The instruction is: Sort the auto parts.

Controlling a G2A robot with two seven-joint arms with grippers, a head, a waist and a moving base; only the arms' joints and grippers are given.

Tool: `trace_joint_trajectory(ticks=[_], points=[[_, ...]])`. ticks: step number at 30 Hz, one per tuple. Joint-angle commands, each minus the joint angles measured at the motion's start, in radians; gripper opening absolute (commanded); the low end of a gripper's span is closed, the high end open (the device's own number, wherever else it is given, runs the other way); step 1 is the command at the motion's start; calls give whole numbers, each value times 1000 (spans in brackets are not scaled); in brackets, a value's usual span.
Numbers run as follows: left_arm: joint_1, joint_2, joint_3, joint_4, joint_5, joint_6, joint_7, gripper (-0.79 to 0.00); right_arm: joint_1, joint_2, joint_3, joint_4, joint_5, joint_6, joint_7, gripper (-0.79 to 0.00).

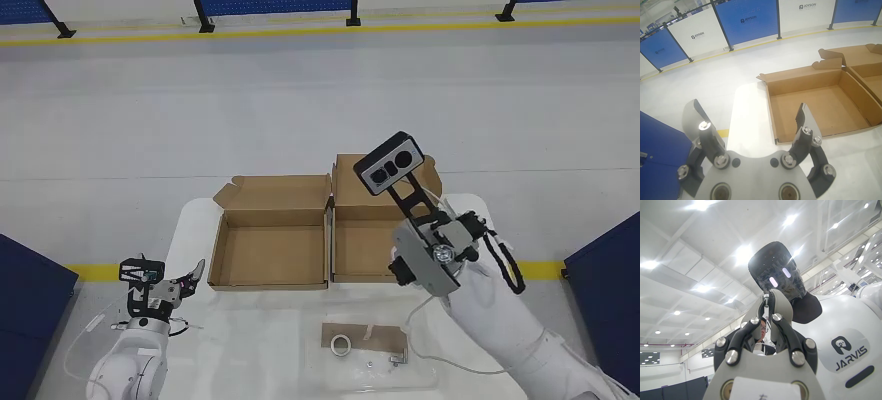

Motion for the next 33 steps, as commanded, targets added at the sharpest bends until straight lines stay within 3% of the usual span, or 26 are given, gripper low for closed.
trace_joint_trajectory(ticks=[1, 8, 13, 19, 27, 33], points=[[0, 0, 0, 0, 0, 0, 0, 0, 0, 0, 0, 0, 0, 0, 0, -785], [0, 0, 0, 0, 0, 0, 0, 0, -4, 0, 3, -4, -7, 1, -13, -785], [0, 0, 0, 0, 0, 0, 0, 0, -58, 11, 56, -23, -128, 73, -66, -785], [0, 0, 0, 0, 0, 0, 0, 0, -170, 48, 173, -60, -335, 227, -110, -785], [0, 0, 0, 0, 0, 0, 0, 0, -418, 105, 361, -182, -589, 400, -134, -785], [0, 0, 0, 0, 0, 0, 0, 0, -418, 105, 361, -182, -589, 400, -134, -785]])
